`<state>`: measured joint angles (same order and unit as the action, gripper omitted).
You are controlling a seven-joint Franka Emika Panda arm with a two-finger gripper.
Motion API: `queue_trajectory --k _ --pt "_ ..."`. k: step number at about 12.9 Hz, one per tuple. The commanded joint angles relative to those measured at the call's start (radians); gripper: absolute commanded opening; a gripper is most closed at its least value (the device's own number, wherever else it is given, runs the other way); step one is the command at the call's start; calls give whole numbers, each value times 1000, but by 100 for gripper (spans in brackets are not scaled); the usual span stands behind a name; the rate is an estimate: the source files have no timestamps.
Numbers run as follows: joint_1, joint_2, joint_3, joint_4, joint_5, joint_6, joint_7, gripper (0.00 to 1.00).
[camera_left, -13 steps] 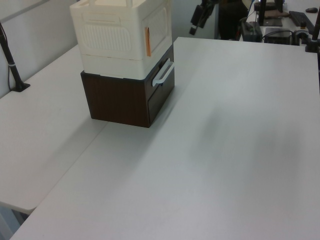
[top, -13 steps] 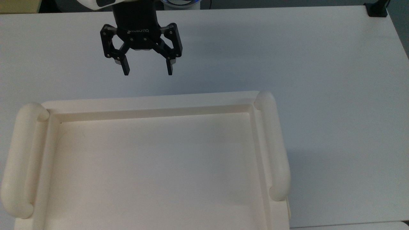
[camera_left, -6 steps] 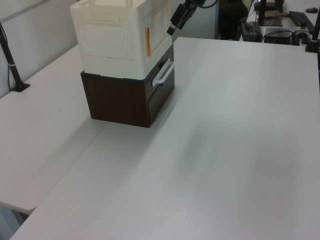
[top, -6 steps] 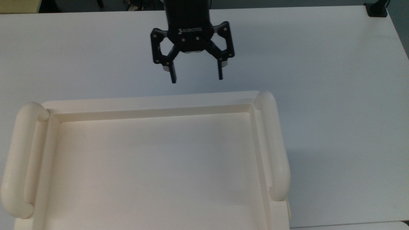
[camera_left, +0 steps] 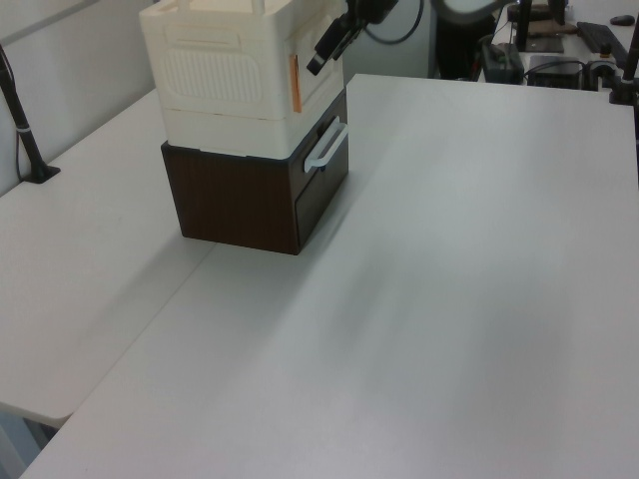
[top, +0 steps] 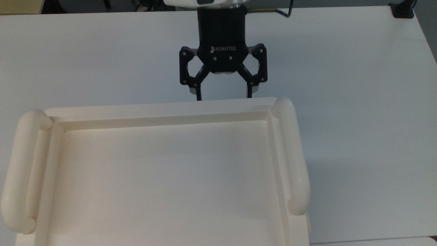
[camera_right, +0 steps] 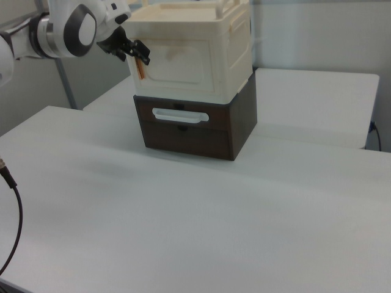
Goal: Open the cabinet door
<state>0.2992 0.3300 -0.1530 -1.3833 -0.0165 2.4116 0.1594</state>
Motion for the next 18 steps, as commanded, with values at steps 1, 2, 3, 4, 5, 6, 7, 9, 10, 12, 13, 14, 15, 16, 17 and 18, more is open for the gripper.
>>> queue_trajectory --k 1,2,3,4,5,6,7,9,10,12,13,14,15,16,17,18 --pt "21 35 -14 24 -42 81 42 86" --pt "23 35 -14 24 -42 86 42 79" --pt "35 35 -14 24 -42 86 45 67" --pt "40 40 -17 24 -45 87 51 64" --pt "41 47 -19 24 -54 93 51 61" --pt "43 55 -16 30 -77 106 55 56" --pt "44 76 -17 44 -91 107 78 52" --pt "44 95 -17 67 -124 109 120 50" --pt "43 98 -17 72 -141 110 138 50" --pt "43 104 -17 73 -163 135 158 50" --pt "43 106 -17 72 -163 148 163 47" --pt "43 106 -17 72 -163 149 163 43" --pt "43 104 -17 72 -164 149 163 37" --pt "43 104 -17 70 -174 149 158 28" --pt "43 103 -17 67 -201 147 158 19" --pt "43 101 -14 63 -233 147 158 10"
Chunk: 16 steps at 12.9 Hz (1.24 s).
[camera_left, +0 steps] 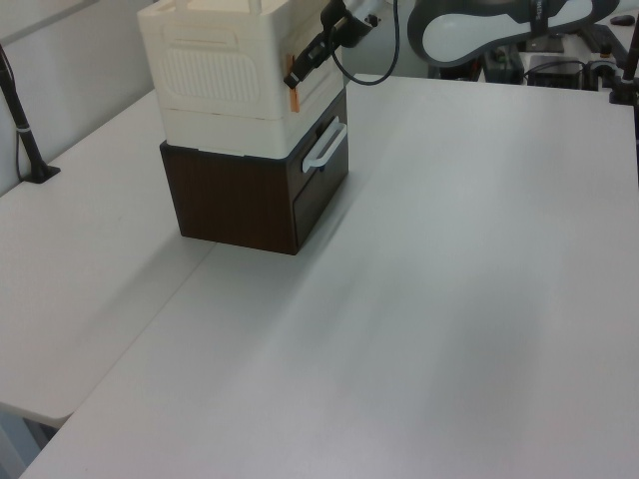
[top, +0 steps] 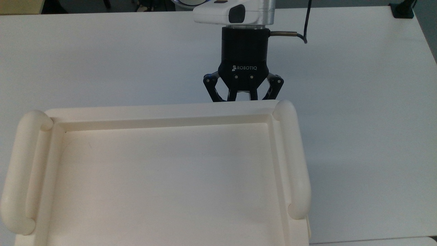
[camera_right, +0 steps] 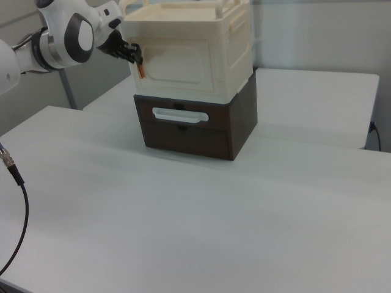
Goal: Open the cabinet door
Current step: 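Hook the door edge and pull it, swinging the cream door outward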
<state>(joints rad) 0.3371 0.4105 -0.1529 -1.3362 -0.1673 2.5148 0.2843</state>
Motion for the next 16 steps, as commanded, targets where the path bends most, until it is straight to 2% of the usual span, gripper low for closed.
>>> queue_trajectory --k 1,4,8,10,12,14,15,16 --pt "5 19 -14 15 -95 41 38 7" --pt "3 -2 -13 11 -84 33 38 5" --pt "7 -117 -11 -96 -61 -103 18 4" --pt "7 -143 -11 -103 6 -203 -29 4" --pt "0 -171 -13 -101 92 -357 -144 4" --pt "-9 -212 -22 -103 120 -523 -189 6" --pt "-35 -223 -25 -101 120 -609 -192 14" --pt "-67 -226 -25 -98 120 -689 -192 50"
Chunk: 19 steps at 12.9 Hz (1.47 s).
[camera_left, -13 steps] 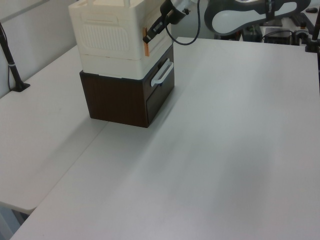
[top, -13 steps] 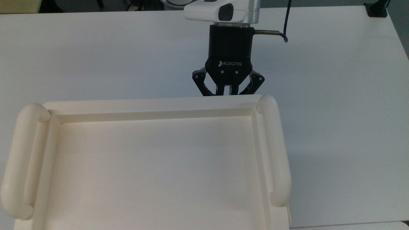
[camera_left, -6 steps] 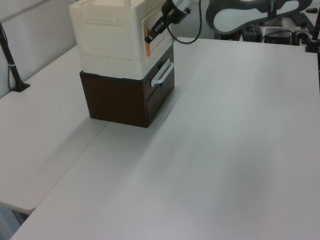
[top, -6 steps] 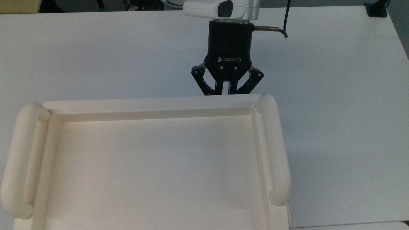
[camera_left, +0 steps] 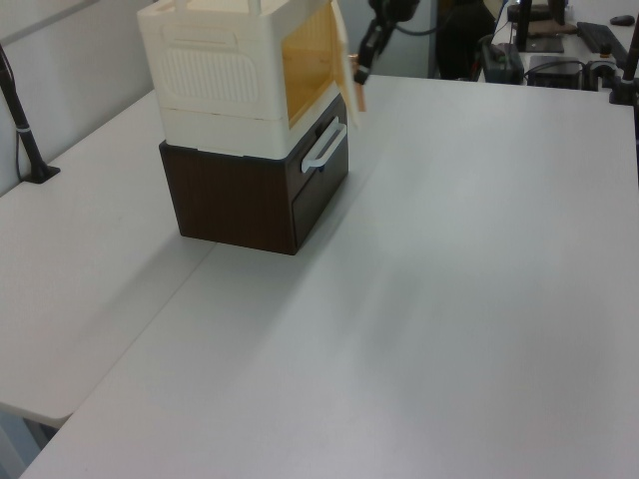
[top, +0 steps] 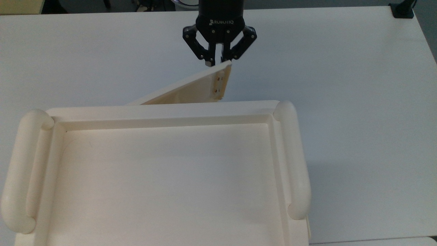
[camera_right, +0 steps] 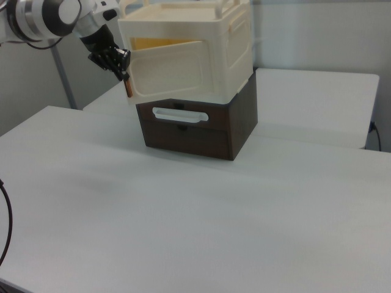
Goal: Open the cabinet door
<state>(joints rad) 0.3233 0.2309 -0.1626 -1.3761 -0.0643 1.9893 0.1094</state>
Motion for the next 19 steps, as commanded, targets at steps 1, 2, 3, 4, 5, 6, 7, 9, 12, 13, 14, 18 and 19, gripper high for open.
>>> queue_trajectory --k 1,2,3,4,5,6,7,9,12,13,14,18,19 --pt "-84 -47 -17 -55 15 -220 -19 93" --pt "-108 -54 -17 -58 14 -242 -25 100" --pt "-134 -56 -17 -61 14 -262 -43 100" --pt "-151 -58 -15 -61 15 -277 -56 100" --pt "-186 -67 -15 -63 18 -299 -72 100" --pt "-202 -68 -15 -64 18 -325 -77 100" --pt "-204 -76 -15 -64 17 -369 -70 100" --pt "-217 -102 -17 -75 15 -450 -82 100" --pt "-272 -163 -15 -107 30 -483 -175 100" --pt "-282 -162 -15 -107 35 -483 -180 100" --pt "-297 -160 -17 -104 35 -475 -180 100" --pt "-303 -166 -15 -104 8 -478 -162 100" --pt "-305 -166 -15 -104 6 -484 -162 100"
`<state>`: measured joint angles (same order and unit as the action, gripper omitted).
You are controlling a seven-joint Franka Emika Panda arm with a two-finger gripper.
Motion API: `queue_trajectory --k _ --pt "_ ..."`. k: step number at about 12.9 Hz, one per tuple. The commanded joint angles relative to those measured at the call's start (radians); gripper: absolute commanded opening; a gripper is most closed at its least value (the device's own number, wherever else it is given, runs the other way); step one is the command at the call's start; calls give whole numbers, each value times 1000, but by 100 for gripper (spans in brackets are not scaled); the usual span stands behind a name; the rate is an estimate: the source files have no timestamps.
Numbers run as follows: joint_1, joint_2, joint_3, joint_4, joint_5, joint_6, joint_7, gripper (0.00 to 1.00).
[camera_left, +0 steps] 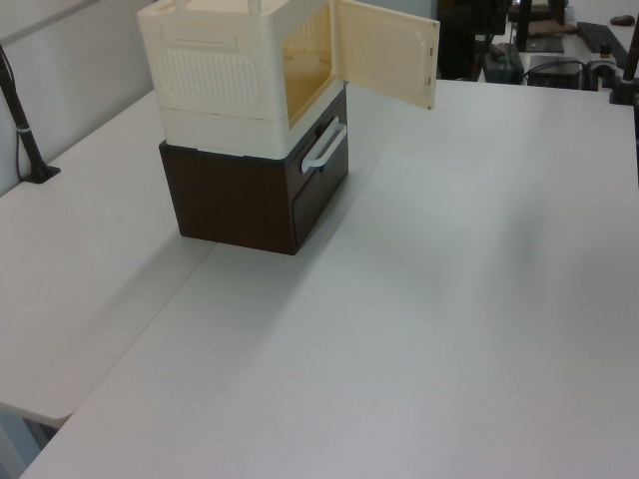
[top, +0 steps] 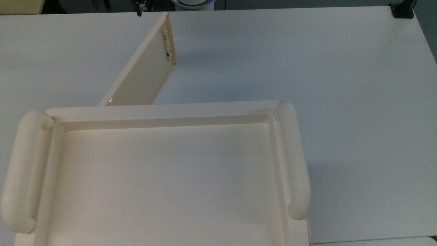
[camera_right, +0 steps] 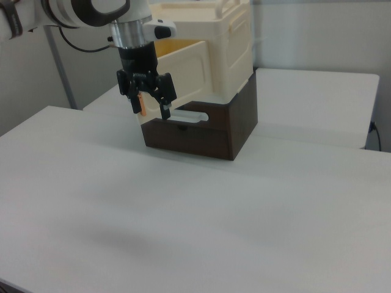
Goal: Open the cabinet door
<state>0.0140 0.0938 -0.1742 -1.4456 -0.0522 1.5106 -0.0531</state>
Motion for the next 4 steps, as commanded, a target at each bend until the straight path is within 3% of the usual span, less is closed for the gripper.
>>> queue_trajectory --k 1,4 --pt "4 -31 -4 -35 -5 -7 1 100" --pt "-18 -31 -5 -27 6 -6 -10 100"
